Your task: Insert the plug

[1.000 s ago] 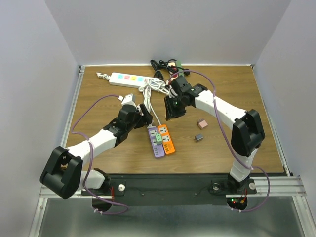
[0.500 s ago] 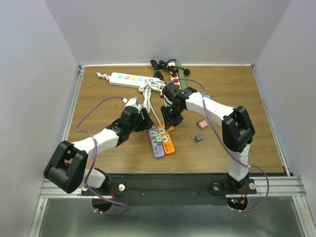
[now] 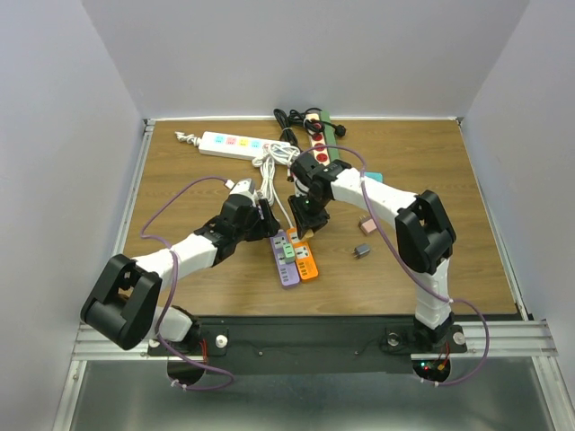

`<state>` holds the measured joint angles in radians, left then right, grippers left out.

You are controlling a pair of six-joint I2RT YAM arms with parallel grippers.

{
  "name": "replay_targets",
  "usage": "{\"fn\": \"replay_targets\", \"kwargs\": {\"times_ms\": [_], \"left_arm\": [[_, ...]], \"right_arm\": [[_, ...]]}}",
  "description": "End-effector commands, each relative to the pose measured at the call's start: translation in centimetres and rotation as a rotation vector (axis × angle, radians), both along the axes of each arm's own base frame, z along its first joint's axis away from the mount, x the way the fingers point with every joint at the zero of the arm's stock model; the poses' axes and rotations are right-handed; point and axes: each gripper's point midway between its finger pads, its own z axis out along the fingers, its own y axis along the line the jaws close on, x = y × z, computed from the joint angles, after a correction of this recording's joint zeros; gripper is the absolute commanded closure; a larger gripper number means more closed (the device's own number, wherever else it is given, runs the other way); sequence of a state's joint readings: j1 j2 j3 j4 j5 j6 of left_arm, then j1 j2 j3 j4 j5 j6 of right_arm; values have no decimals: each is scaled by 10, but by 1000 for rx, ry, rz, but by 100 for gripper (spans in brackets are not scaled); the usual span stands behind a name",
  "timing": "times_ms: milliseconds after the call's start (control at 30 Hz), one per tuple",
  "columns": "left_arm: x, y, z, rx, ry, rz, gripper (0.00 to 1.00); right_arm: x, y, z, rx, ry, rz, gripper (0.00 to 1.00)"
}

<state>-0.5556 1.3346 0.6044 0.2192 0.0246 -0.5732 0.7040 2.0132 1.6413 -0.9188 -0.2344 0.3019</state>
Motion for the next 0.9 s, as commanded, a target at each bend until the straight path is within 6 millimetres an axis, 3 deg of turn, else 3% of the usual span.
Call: {"fn": "replay_targets", "kwargs": {"times_ms": [0, 467, 867], "left_arm": [[-2, -1, 0, 9, -18, -28, 27], [-6, 0, 1, 13, -26, -39, 27], [-13, 0, -8, 16, -14, -67, 27]], "right_arm": [[3, 3, 7, -2, -24, 20, 100], [15, -2, -4, -102, -62, -24, 99], [22, 5, -14, -159, -76, 8, 100]]}}
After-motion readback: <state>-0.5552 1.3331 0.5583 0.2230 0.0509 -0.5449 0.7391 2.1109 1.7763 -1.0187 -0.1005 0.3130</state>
